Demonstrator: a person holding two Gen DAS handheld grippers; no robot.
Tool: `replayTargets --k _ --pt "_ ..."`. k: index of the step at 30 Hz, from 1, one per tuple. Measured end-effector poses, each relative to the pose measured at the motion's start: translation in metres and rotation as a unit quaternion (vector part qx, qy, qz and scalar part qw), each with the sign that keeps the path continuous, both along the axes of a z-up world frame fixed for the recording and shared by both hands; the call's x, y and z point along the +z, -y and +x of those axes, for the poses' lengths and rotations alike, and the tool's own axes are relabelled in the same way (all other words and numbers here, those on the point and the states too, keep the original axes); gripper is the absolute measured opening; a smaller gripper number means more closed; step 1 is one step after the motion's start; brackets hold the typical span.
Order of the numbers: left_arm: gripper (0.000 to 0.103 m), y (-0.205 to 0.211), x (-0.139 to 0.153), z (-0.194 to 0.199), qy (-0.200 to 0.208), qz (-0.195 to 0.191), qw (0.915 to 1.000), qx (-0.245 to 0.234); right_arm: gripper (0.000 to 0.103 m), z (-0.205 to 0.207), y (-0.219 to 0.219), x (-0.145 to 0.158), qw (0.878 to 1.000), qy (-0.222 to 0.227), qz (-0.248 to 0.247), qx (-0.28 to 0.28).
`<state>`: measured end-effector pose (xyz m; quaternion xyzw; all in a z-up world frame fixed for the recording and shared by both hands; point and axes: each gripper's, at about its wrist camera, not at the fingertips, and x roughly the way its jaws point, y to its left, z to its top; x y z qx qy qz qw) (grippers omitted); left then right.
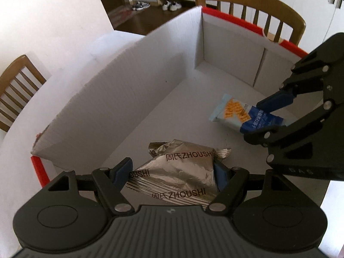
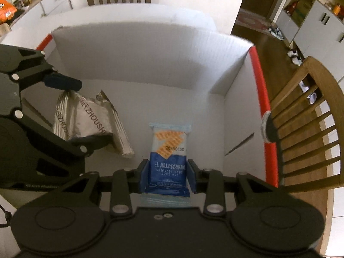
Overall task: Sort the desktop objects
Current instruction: 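Carry the biscuit packet in the right tool while the left tool carries the foil bag into the red box, then open the right tool to drop the biscuit packet while the left tool releases the foil bag in the box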
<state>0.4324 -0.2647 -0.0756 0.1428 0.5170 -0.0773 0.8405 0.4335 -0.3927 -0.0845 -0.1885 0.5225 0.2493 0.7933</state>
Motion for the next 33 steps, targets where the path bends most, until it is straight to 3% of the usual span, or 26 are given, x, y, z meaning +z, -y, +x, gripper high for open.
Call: replayTargets --k 16,22,33 --pt "0.079 -0.001 -0.003 -0.002 -0.049 0.003 0.9986 -0.019 0.038 0.001 -0.013 -0.012 1.0 -0.017 -0.022 0.0" --pt "0.082 -0.002 0.005 -0.008 -0.047 -0.008 0.9986 -0.023 0.042 -0.002 -0.008 -0.015 0.999 -0.018 -0.035 -0.003" --pt "0.082 -0.008 0.033 -0.018 -0.003 -0.03 0.9995 -0.004 0.047 -0.007 -0.005 -0.007 1.0 -0.005 0.005 -0.014"
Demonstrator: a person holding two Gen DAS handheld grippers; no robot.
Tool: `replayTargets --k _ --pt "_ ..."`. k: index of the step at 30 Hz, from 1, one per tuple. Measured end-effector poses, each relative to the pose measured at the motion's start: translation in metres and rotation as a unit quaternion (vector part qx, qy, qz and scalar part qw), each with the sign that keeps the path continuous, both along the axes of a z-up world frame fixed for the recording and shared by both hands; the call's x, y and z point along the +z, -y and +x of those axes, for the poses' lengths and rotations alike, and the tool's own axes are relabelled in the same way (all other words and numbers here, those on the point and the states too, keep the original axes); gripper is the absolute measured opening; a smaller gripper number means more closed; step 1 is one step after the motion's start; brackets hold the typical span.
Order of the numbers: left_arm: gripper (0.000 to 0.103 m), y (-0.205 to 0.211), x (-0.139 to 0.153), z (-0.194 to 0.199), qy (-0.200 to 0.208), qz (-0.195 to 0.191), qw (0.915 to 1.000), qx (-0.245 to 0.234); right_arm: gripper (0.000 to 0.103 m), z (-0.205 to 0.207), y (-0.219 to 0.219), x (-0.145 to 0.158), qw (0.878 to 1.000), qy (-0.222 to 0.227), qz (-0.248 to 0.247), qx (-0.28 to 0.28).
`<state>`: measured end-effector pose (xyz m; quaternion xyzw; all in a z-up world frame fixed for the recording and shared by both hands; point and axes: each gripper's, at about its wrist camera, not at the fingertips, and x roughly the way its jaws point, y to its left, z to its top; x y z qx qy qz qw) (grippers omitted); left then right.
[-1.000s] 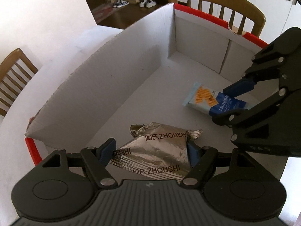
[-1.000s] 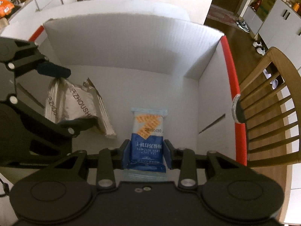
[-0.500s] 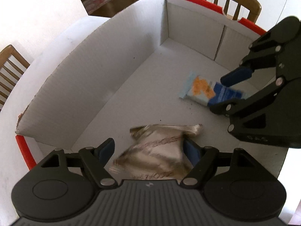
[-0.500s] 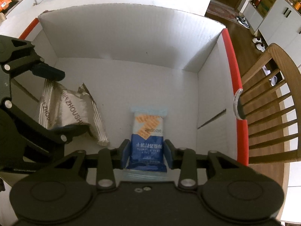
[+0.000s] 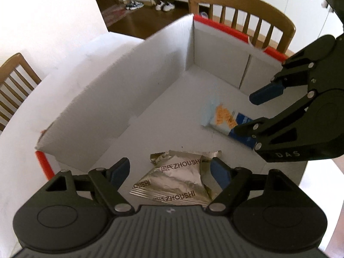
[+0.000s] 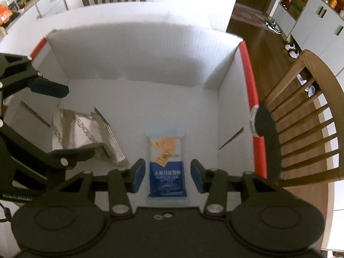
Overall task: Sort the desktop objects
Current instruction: 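Open the right tool to drop the biscuit packet while the left tool releases the foil bag in the box, then withdraw both open tools from the red box back over the item pile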
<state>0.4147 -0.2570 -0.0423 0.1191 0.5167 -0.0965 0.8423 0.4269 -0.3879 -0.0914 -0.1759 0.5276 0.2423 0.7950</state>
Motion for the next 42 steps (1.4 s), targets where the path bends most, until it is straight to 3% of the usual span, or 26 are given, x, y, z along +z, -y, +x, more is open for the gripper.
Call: replayTargets --k 8,22,32,36,42 --pt "0.082 -0.004 0.003 -0.02 0.034 -0.017 0.999 0.022 0.048 -0.018 0.009 0.027 0.999 0.021 0.025 0.002" --pt "0.082 -0.028 0.044 -0.079 0.098 -0.055 0.9922 0.054 0.048 -0.063 0.008 0.092 0.995 0.065 0.074 -0.005" --pt "0.082 -0.058 0.071 -0.127 0.135 -0.078 0.9849 0.075 0.048 -0.094 -0.003 0.116 0.99 0.088 0.111 -0.018" --pt "0.082 -0.074 0.078 -0.147 0.149 -0.081 0.9817 0.087 0.051 -0.112 -0.01 0.121 0.987 0.098 0.126 -0.02" --pt "0.082 -0.099 0.083 -0.177 0.157 -0.09 0.9787 0.098 0.064 -0.135 -0.027 0.124 0.984 0.109 0.142 -0.018"
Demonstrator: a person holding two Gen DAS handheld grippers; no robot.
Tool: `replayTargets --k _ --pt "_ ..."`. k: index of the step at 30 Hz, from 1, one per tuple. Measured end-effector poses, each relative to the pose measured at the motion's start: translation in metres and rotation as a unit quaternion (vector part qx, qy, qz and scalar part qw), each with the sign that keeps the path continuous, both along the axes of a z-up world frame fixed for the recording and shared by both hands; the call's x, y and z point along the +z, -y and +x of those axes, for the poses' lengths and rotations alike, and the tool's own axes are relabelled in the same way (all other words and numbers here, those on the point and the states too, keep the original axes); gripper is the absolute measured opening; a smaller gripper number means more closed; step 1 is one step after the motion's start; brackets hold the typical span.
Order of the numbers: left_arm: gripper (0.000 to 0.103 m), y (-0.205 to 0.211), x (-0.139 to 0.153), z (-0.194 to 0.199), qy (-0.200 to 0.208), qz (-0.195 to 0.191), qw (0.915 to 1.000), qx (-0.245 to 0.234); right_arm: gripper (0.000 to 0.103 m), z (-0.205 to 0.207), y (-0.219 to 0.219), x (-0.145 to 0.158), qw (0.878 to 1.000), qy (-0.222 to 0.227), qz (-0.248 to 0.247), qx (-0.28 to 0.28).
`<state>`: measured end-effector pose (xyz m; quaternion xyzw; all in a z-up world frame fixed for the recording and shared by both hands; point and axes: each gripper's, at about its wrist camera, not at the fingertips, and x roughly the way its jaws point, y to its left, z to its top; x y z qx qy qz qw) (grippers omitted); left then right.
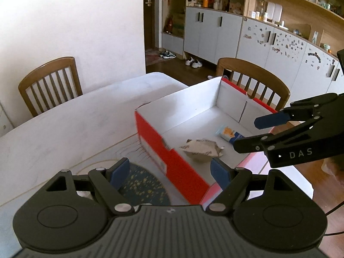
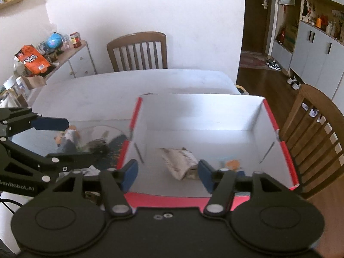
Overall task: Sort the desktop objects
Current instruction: 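Withdraw both open tools from the red box back over the item pile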
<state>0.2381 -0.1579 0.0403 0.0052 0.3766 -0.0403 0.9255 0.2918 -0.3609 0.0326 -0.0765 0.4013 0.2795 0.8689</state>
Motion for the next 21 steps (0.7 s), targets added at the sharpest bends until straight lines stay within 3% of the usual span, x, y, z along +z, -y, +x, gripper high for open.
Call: replayTargets --k 5,10,21 --pt "0.085 -0.017 -0.003 -0.021 0.002 -0.002 1.0 0.002 0.065 -0.016 -0.017 0.002 1.0 0.007 0.008 0.001" --pt "0.098 -0.035 -0.003 -0.041 0.009 -0.005 0.9999 0.006 0.077 -0.035 -0.035 0.002 1.0 0.018 0.013 -0.001" --pt "0.102 -0.065 -0.006 -0.078 0.016 -0.006 0.9998 0.007 0.091 -0.074 -0.062 0.002 0.999 0.036 0.023 -0.013"
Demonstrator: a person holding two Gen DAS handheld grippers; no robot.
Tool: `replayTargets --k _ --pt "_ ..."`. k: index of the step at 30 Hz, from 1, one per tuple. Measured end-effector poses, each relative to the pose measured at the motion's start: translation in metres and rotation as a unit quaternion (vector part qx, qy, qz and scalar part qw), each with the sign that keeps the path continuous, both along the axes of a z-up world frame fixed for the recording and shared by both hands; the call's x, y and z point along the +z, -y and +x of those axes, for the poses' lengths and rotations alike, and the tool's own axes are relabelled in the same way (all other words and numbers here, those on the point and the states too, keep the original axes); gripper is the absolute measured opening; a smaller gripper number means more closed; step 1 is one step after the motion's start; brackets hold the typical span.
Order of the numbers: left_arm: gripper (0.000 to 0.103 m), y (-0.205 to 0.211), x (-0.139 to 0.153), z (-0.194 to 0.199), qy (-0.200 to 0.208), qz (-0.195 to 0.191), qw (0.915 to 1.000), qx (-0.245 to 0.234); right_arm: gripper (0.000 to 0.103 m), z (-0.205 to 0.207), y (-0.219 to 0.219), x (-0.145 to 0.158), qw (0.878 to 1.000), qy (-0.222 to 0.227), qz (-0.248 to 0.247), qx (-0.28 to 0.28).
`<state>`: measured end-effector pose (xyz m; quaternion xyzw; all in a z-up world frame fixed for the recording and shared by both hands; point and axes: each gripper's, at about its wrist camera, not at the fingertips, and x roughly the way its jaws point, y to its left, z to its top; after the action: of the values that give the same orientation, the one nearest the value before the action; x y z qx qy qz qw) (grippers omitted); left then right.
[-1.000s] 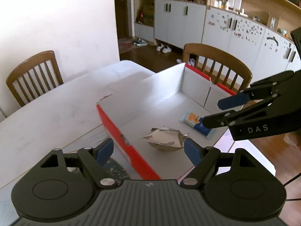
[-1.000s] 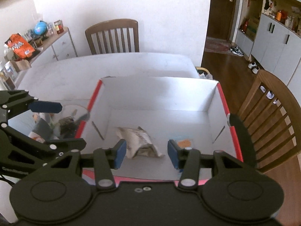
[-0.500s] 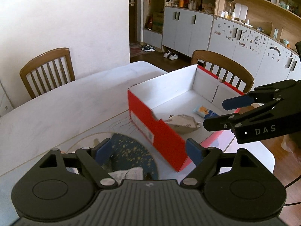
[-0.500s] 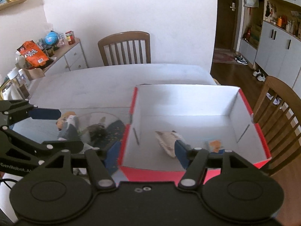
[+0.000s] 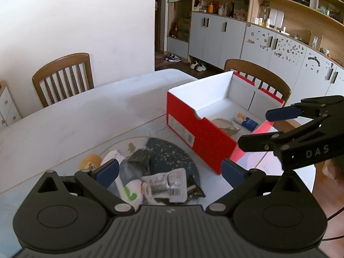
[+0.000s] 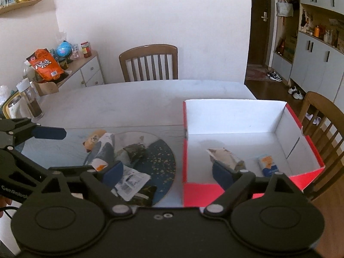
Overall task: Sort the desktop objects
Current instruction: 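Withdraw both open tools from the red box back over the item pile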
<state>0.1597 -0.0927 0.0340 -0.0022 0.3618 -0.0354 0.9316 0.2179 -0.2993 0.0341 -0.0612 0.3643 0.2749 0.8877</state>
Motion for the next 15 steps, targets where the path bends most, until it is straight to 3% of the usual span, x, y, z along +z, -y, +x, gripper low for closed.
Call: replayTargets --k 15 --pt "0.103 -0.039 -0.011 -0.048 0.012 -0.015 0.9998 -0.005 0.096 -0.04 -0.029 -0.005 1.0 0.009 0.01 -0.022"
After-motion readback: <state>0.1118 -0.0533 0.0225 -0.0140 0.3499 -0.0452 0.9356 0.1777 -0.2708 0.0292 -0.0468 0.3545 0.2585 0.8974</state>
